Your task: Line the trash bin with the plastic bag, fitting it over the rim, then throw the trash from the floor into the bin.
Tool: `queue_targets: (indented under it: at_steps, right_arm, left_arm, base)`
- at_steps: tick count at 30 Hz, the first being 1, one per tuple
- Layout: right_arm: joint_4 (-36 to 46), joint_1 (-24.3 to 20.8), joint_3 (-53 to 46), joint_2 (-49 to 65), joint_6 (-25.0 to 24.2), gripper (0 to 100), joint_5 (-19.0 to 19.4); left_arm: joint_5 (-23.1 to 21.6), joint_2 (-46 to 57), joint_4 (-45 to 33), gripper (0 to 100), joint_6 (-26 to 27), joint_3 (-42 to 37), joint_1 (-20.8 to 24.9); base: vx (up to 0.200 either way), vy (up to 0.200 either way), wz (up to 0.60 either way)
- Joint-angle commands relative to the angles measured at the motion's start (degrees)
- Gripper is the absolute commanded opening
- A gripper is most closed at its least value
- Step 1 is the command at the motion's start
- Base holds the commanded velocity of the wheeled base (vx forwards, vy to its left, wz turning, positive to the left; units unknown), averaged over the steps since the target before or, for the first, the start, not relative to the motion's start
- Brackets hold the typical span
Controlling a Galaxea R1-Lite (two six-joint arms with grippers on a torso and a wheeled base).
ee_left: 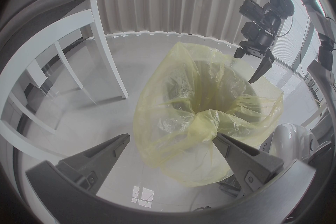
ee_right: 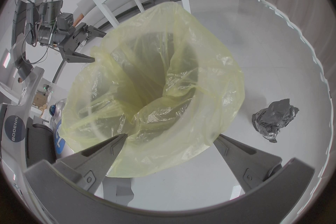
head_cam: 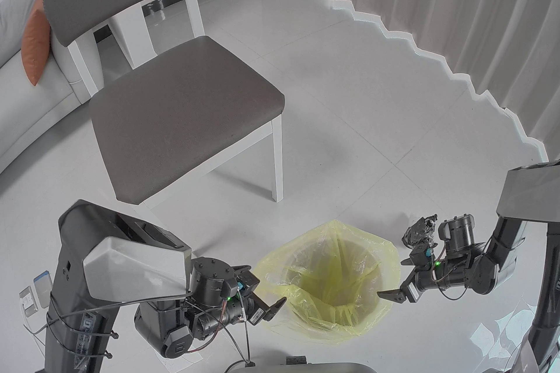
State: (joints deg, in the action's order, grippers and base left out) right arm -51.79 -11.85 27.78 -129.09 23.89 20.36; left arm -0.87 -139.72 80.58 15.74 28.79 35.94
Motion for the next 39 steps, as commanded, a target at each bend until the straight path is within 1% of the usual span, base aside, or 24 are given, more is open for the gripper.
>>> queue_targets:
  at_steps: [1,5,8,9,12,19,20,22,27,32,39]
  right_arm:
    - [4.4,1.8,-1.0,9.6,0.1,100,0.0]
    - [9.7,2.2,-1.1,15.1,0.1,100,0.0]
    - [9.7,2.4,-1.0,16.0,-0.1,100,0.0]
    - [9.6,3.3,-0.2,16.5,-0.2,100,0.0]
    - [10.0,3.7,1.4,16.9,-0.3,100,0.0]
    - [9.9,3.7,5.4,13.3,-0.3,100,-0.1]
    - [9.9,3.9,7.1,11.6,-0.3,100,-0.5]
    - [10.1,4.2,8.4,10.3,-0.2,100,-0.7]
    - [11.5,5.3,15.1,3.3,-0.2,100,-0.8]
    - [13.1,5.5,18.6,-0.6,-0.1,100,-0.8]
    - [13.6,5.5,20.6,-3.7,0.1,100,-0.8]
  left_arm:
    - [-0.4,4.3,1.1,100,-1.0,-3.0,-0.5]
    - [-0.5,7.1,1.8,100,-1.7,-6.5,-0.5]
    - [-0.5,7.4,3.0,100,-1.8,-7.4,-0.6]
    - [-0.5,7.4,5.5,100,-1.8,-8.6,-1.0]
    - [-0.3,7.4,7.8,100,-1.9,-9.4,-1.7]
    - [0.5,3.7,7.6,100,-1.9,-4.4,-4.2]
    - [0.7,2.2,7.6,100,-1.9,-2.7,-5.0]
    - [0.7,1.5,7.3,100,-1.8,-1.8,-5.5]
    - [0.6,-1.7,4.2,100,-1.8,3.3,-7.6]
    - [0.6,-2.6,1.9,100,-1.8,6.0,-8.0]
    - [0.7,-3.0,1.9,100,-1.9,6.6,-8.4]
  base:
    - [0.0,0.0,0.0]
    - [0.0,0.0,0.0]
    - [0.0,0.0,0.0]
    - [0.0,0.0,0.0]
    - [0.0,0.0,0.0]
    - [0.0,0.0,0.0]
    - [0.0,0.0,0.0]
    - [0.0,0.0,0.0]
    - [0.0,0.0,0.0]
    - [0.0,0.0,0.0]
    - [0.0,0.0,0.0]
